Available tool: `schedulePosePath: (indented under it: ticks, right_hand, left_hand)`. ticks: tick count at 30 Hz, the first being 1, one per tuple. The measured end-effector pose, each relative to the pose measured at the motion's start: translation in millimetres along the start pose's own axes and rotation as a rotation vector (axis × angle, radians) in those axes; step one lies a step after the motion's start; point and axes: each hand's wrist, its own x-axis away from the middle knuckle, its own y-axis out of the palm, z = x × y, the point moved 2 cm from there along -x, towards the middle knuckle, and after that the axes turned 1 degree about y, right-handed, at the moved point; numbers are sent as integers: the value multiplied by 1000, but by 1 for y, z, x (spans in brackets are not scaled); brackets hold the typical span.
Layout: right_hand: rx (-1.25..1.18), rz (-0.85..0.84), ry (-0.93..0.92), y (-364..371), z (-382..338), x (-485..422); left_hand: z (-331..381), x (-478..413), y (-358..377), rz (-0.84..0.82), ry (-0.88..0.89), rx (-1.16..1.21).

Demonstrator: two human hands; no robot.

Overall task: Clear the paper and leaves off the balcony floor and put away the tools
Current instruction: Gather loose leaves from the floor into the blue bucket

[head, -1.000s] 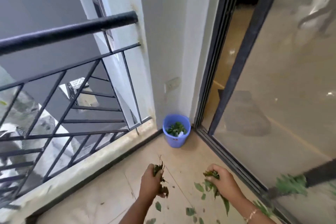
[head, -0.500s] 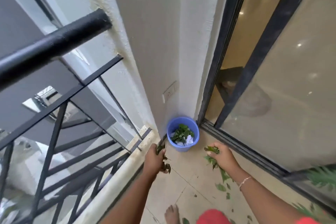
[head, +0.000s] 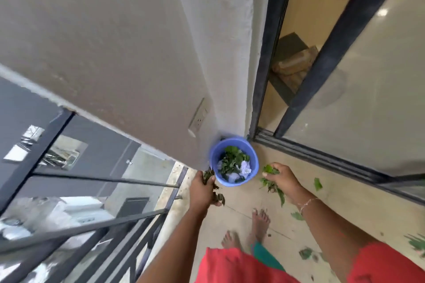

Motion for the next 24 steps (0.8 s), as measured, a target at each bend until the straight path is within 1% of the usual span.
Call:
schedulePosePath:
  ticks: [3,8,10,12,15,17,20,24]
  right_hand:
    - [-122,25,82,18,11,-52]
    - [-194,61,155,56,49,-143]
    - [-214,102,182,70,64,-177]
    - [-283,110,214,83,73,-200]
    - [-404,-24,321,96,71,-209]
    - [-448,-63,368,95,72,-211]
    - [-475,-18,377,86,79,-210]
    - [-530,31,357,75,90,-204]
  left_hand:
    - [-13,-47,12,-17,-37,-15]
    - [-56,-125,36,-43,-82,-26]
    - [-73,-152,41,-35,-90,-49]
    - [-89,-172,43,-30,-105,-67]
    - [-107,-191,45,-35,-149,-74]
    - [-114,-199,48,-61,-176,-83]
    - [-114,-207,52,-98,-191,-93]
    - [-108,-223,63,-105,-187,-119]
